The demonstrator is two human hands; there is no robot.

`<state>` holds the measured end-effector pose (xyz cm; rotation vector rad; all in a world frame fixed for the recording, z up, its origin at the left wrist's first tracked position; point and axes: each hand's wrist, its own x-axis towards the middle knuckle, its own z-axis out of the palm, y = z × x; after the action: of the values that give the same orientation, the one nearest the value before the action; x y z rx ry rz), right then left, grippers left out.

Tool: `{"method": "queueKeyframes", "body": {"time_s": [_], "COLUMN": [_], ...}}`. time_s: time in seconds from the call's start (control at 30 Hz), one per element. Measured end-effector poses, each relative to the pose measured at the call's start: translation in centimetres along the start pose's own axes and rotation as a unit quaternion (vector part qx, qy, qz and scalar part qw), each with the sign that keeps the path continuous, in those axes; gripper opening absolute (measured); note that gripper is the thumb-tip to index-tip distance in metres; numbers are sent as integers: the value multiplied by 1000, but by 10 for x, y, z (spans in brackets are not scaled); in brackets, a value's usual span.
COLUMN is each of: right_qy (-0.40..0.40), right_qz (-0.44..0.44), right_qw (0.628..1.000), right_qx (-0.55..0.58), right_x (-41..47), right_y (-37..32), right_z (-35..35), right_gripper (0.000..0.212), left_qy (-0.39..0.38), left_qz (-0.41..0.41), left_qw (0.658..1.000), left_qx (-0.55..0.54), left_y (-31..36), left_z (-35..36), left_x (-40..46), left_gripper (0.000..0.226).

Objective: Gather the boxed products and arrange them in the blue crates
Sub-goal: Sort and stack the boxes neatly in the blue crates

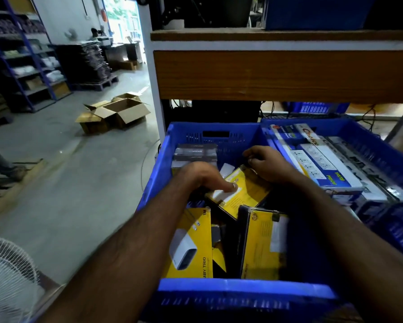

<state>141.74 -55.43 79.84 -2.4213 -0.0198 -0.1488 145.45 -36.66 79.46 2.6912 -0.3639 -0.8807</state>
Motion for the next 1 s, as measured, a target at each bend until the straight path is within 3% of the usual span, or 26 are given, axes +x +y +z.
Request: {"method": "queueKeyframes", "body": {"time_s": [0.13, 0.2, 0.27, 0.37, 0.43, 0.5, 0.57, 0.7, 0.77, 0.9, 1.0], "right_qy": [16, 9, 25, 129, 203, 232, 187, 70, 65, 89, 104], "right_qz": [3, 10, 4, -41, -58, -50, -28, 36, 71, 60, 52], "right_qw": [999, 998, 998, 989, 975, 964, 962, 945, 929, 938, 936], "right_qx": [39, 62, 63, 58, 70, 117, 196, 318, 356, 328, 332], "right_x": [1, 1, 1, 1, -1, -2, -1, 0, 0, 1, -1], "right_y": [3, 3, 2, -2, -4, -9, -15, -16, -13, -10, -14], "right_z": [-1, 0, -1, -2, -5, -7, -6, 2, 0, -2, -3], "right_gripper": [27, 27, 25, 24, 26, 29, 36, 29, 31, 33, 33], "left_qy": [14, 11, -32, -94, -52, -14, 11, 30, 33, 50, 36], "left_qz": [12, 8, 10, 52, 86, 103, 116, 149, 167, 164, 154], "left_qw": [998, 1000, 990, 929, 887, 829, 789, 743, 738, 743, 727], "left_qx": [56, 4, -134, -354, -450, -550, -604, -652, -653, -647, -668], "left_y": [1, -1, -5, -14, -20, -21, -18, -2, 1, -5, -10], "left_z": [1, 1, -2, -18, -28, -35, -36, -34, -33, -32, -31], "left_x": [1, -1, -3, -12, -13, -15, -16, -24, -24, -18, -13], "left_gripper": [90, 89, 77, 57, 36, 32, 36, 33, 31, 33, 27]}}
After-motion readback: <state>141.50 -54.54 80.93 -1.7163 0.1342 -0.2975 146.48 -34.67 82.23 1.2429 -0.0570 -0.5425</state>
